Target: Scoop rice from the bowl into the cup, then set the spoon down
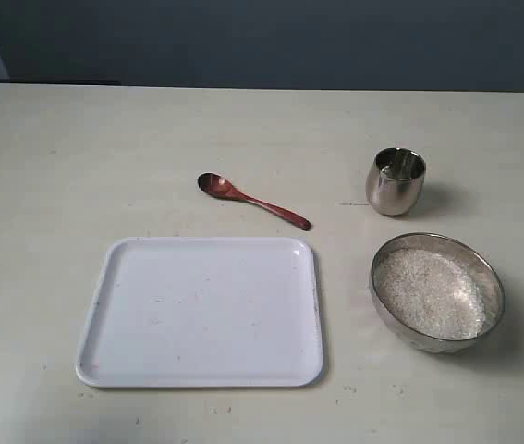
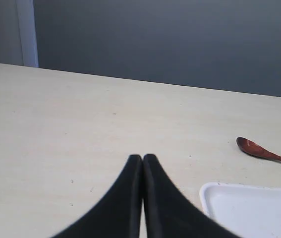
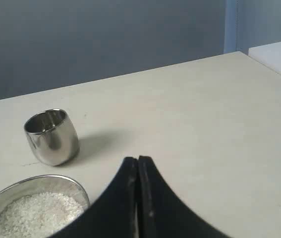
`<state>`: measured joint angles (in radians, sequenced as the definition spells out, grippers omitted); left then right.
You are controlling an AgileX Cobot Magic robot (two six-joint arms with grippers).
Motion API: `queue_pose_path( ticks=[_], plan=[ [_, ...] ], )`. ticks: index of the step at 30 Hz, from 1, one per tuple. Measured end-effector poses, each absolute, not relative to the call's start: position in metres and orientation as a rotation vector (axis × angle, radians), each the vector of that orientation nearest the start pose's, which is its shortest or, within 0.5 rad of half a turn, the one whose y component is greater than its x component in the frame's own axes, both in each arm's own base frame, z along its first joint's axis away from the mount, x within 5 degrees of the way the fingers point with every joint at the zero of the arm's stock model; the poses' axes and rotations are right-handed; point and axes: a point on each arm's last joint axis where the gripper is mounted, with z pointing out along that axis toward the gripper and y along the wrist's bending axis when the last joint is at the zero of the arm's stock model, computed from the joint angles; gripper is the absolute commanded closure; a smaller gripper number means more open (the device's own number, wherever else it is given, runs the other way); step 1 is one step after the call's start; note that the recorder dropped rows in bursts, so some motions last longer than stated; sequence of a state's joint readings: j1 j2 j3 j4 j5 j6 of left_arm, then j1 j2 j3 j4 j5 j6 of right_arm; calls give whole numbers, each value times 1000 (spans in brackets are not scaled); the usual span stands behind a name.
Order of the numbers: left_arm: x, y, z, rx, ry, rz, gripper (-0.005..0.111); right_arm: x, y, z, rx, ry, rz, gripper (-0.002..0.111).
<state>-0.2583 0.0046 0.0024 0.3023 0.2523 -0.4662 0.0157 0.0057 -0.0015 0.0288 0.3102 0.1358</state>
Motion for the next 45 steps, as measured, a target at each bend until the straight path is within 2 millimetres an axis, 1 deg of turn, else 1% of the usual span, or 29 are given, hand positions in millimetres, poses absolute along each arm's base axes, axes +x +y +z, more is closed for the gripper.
queue_pose_path(
  ticks=[12,14,16,21,24,27,29,31,34,37,41,43,45],
  plan=[
    [55,-8,190,19,1738,-253,106,55,2,186,126,1784,136,109],
    [55,-8,190,19,1738,-253,106,56,2,191,125,1727,141,109],
    [55,-8,190,19,1738,-253,106,57,2,199,153,1644,185,109],
    [55,-8,190,19,1738,-253,106,56,-1,218,336,1407,381,109],
    [55,-8,190,19,1738,-253,106,55,-5,225,437,1297,461,109],
    [55,-8,190,19,1738,-253,106,54,-9,229,512,1229,515,109],
    [55,-8,190,19,1738,-253,106,54,-8,228,552,1231,563,109],
    [55,-8,190,19,1738,-253,106,55,-6,224,581,1270,614,109],
    [55,-8,190,19,1738,-253,106,56,1,218,528,1406,614,109],
    [55,-8,190,19,1738,-253,106,52,6,235,405,1450,582,109],
    [55,-8,190,19,1738,-253,106,43,9,271,263,1388,596,109],
    [55,-8,190,19,1738,-253,106,45,12,284,215,1402,610,109],
    [55,-8,190,19,1738,-253,106,52,15,293,181,1443,630,109]
  ],
)
